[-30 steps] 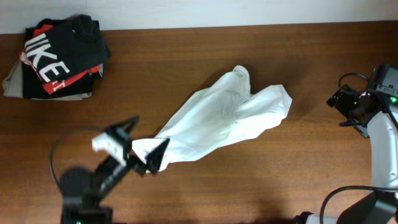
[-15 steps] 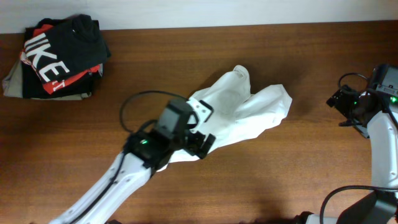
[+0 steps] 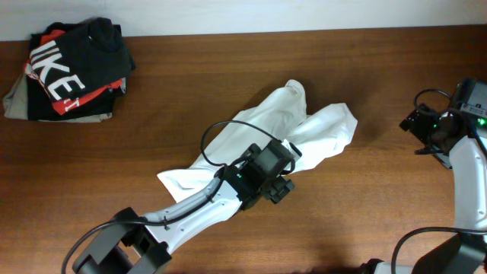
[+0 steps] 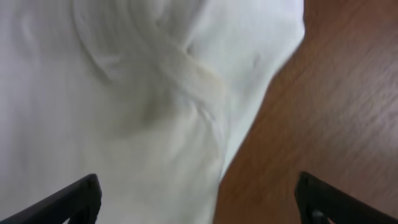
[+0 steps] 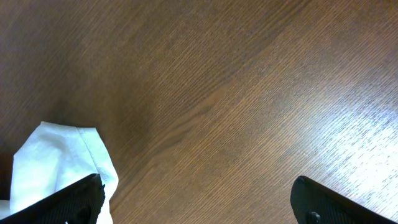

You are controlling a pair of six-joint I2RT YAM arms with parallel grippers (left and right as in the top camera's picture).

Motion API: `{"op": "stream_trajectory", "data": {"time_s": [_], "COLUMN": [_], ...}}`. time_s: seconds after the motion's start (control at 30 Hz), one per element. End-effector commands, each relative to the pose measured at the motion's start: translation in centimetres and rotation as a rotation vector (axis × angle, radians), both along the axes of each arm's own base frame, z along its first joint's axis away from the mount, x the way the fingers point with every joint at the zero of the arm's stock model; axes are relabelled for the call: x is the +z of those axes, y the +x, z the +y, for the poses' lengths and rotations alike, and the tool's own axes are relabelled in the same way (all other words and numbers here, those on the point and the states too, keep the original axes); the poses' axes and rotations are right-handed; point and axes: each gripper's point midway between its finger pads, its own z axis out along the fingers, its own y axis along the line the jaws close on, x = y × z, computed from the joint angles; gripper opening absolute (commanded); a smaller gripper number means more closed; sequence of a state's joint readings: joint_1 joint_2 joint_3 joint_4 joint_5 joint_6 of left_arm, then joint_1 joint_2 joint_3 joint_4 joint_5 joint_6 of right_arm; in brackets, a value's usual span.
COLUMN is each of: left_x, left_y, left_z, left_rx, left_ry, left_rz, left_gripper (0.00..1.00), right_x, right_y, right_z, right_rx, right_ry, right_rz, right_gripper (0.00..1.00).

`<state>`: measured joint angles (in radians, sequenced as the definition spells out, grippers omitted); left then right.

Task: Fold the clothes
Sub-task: 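Reach the left gripper into the T-shirt and grasp the fabric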

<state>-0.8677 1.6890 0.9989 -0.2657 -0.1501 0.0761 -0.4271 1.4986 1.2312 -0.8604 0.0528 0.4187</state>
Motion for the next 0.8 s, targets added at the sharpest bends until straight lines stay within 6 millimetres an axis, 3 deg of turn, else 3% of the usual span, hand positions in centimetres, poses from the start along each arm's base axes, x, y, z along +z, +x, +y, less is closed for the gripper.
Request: {"op": "stream_trajectory", "data": {"time_s": [0.0,0.23,0.33,0.5,0.67,0.73,0.77], "left_x": [0.8,-2.6,-3.3,-3.8,-3.8,-3.7,-3.5], "left_y": [1.0,2.5,4.6,5.6,5.7,5.7,5.8], "left_z": [-1.0,-4.6,-2.2,-0.3,-0.3,-0.3,-0.4], "left_rx": [-0.079,-0.15,-0.034,0.029,0.03,0.035,0.035], "left_ry": [0.022,0.101,0.221,0.227,0.227,0.226,0.223], "left_rz": [-0.081,-0.067,-0.151,-0.121,-0.122,-0.124,-0.127], "left_gripper": [0.95,0.95,0.95,0.89,0.61,0.43,0.41], "right_x": [0.5,0.5,0.5,0.5,0.5,0.5,0.5], "right_y": [0.1,0.1,0.1,0.1,0.1,0.1,0.1], "right_z": [-0.5,-0.5,-0.5,-0.5,-0.5,-0.5,-0.5], "right_rx": [-0.015,-0.015,-0.015,-0.015,-0.015,-0.015,-0.015], "right_ry": [-0.015,-0.015,-0.015,-0.015,-0.015,-0.015,-0.015], "right_rz": [-0.011,-0.011,-0.011,-0.011,-0.011,-0.011,-0.011], "right_gripper": [0.99,0.99,0.99,0.99,0.99,0.99,0.99]}}
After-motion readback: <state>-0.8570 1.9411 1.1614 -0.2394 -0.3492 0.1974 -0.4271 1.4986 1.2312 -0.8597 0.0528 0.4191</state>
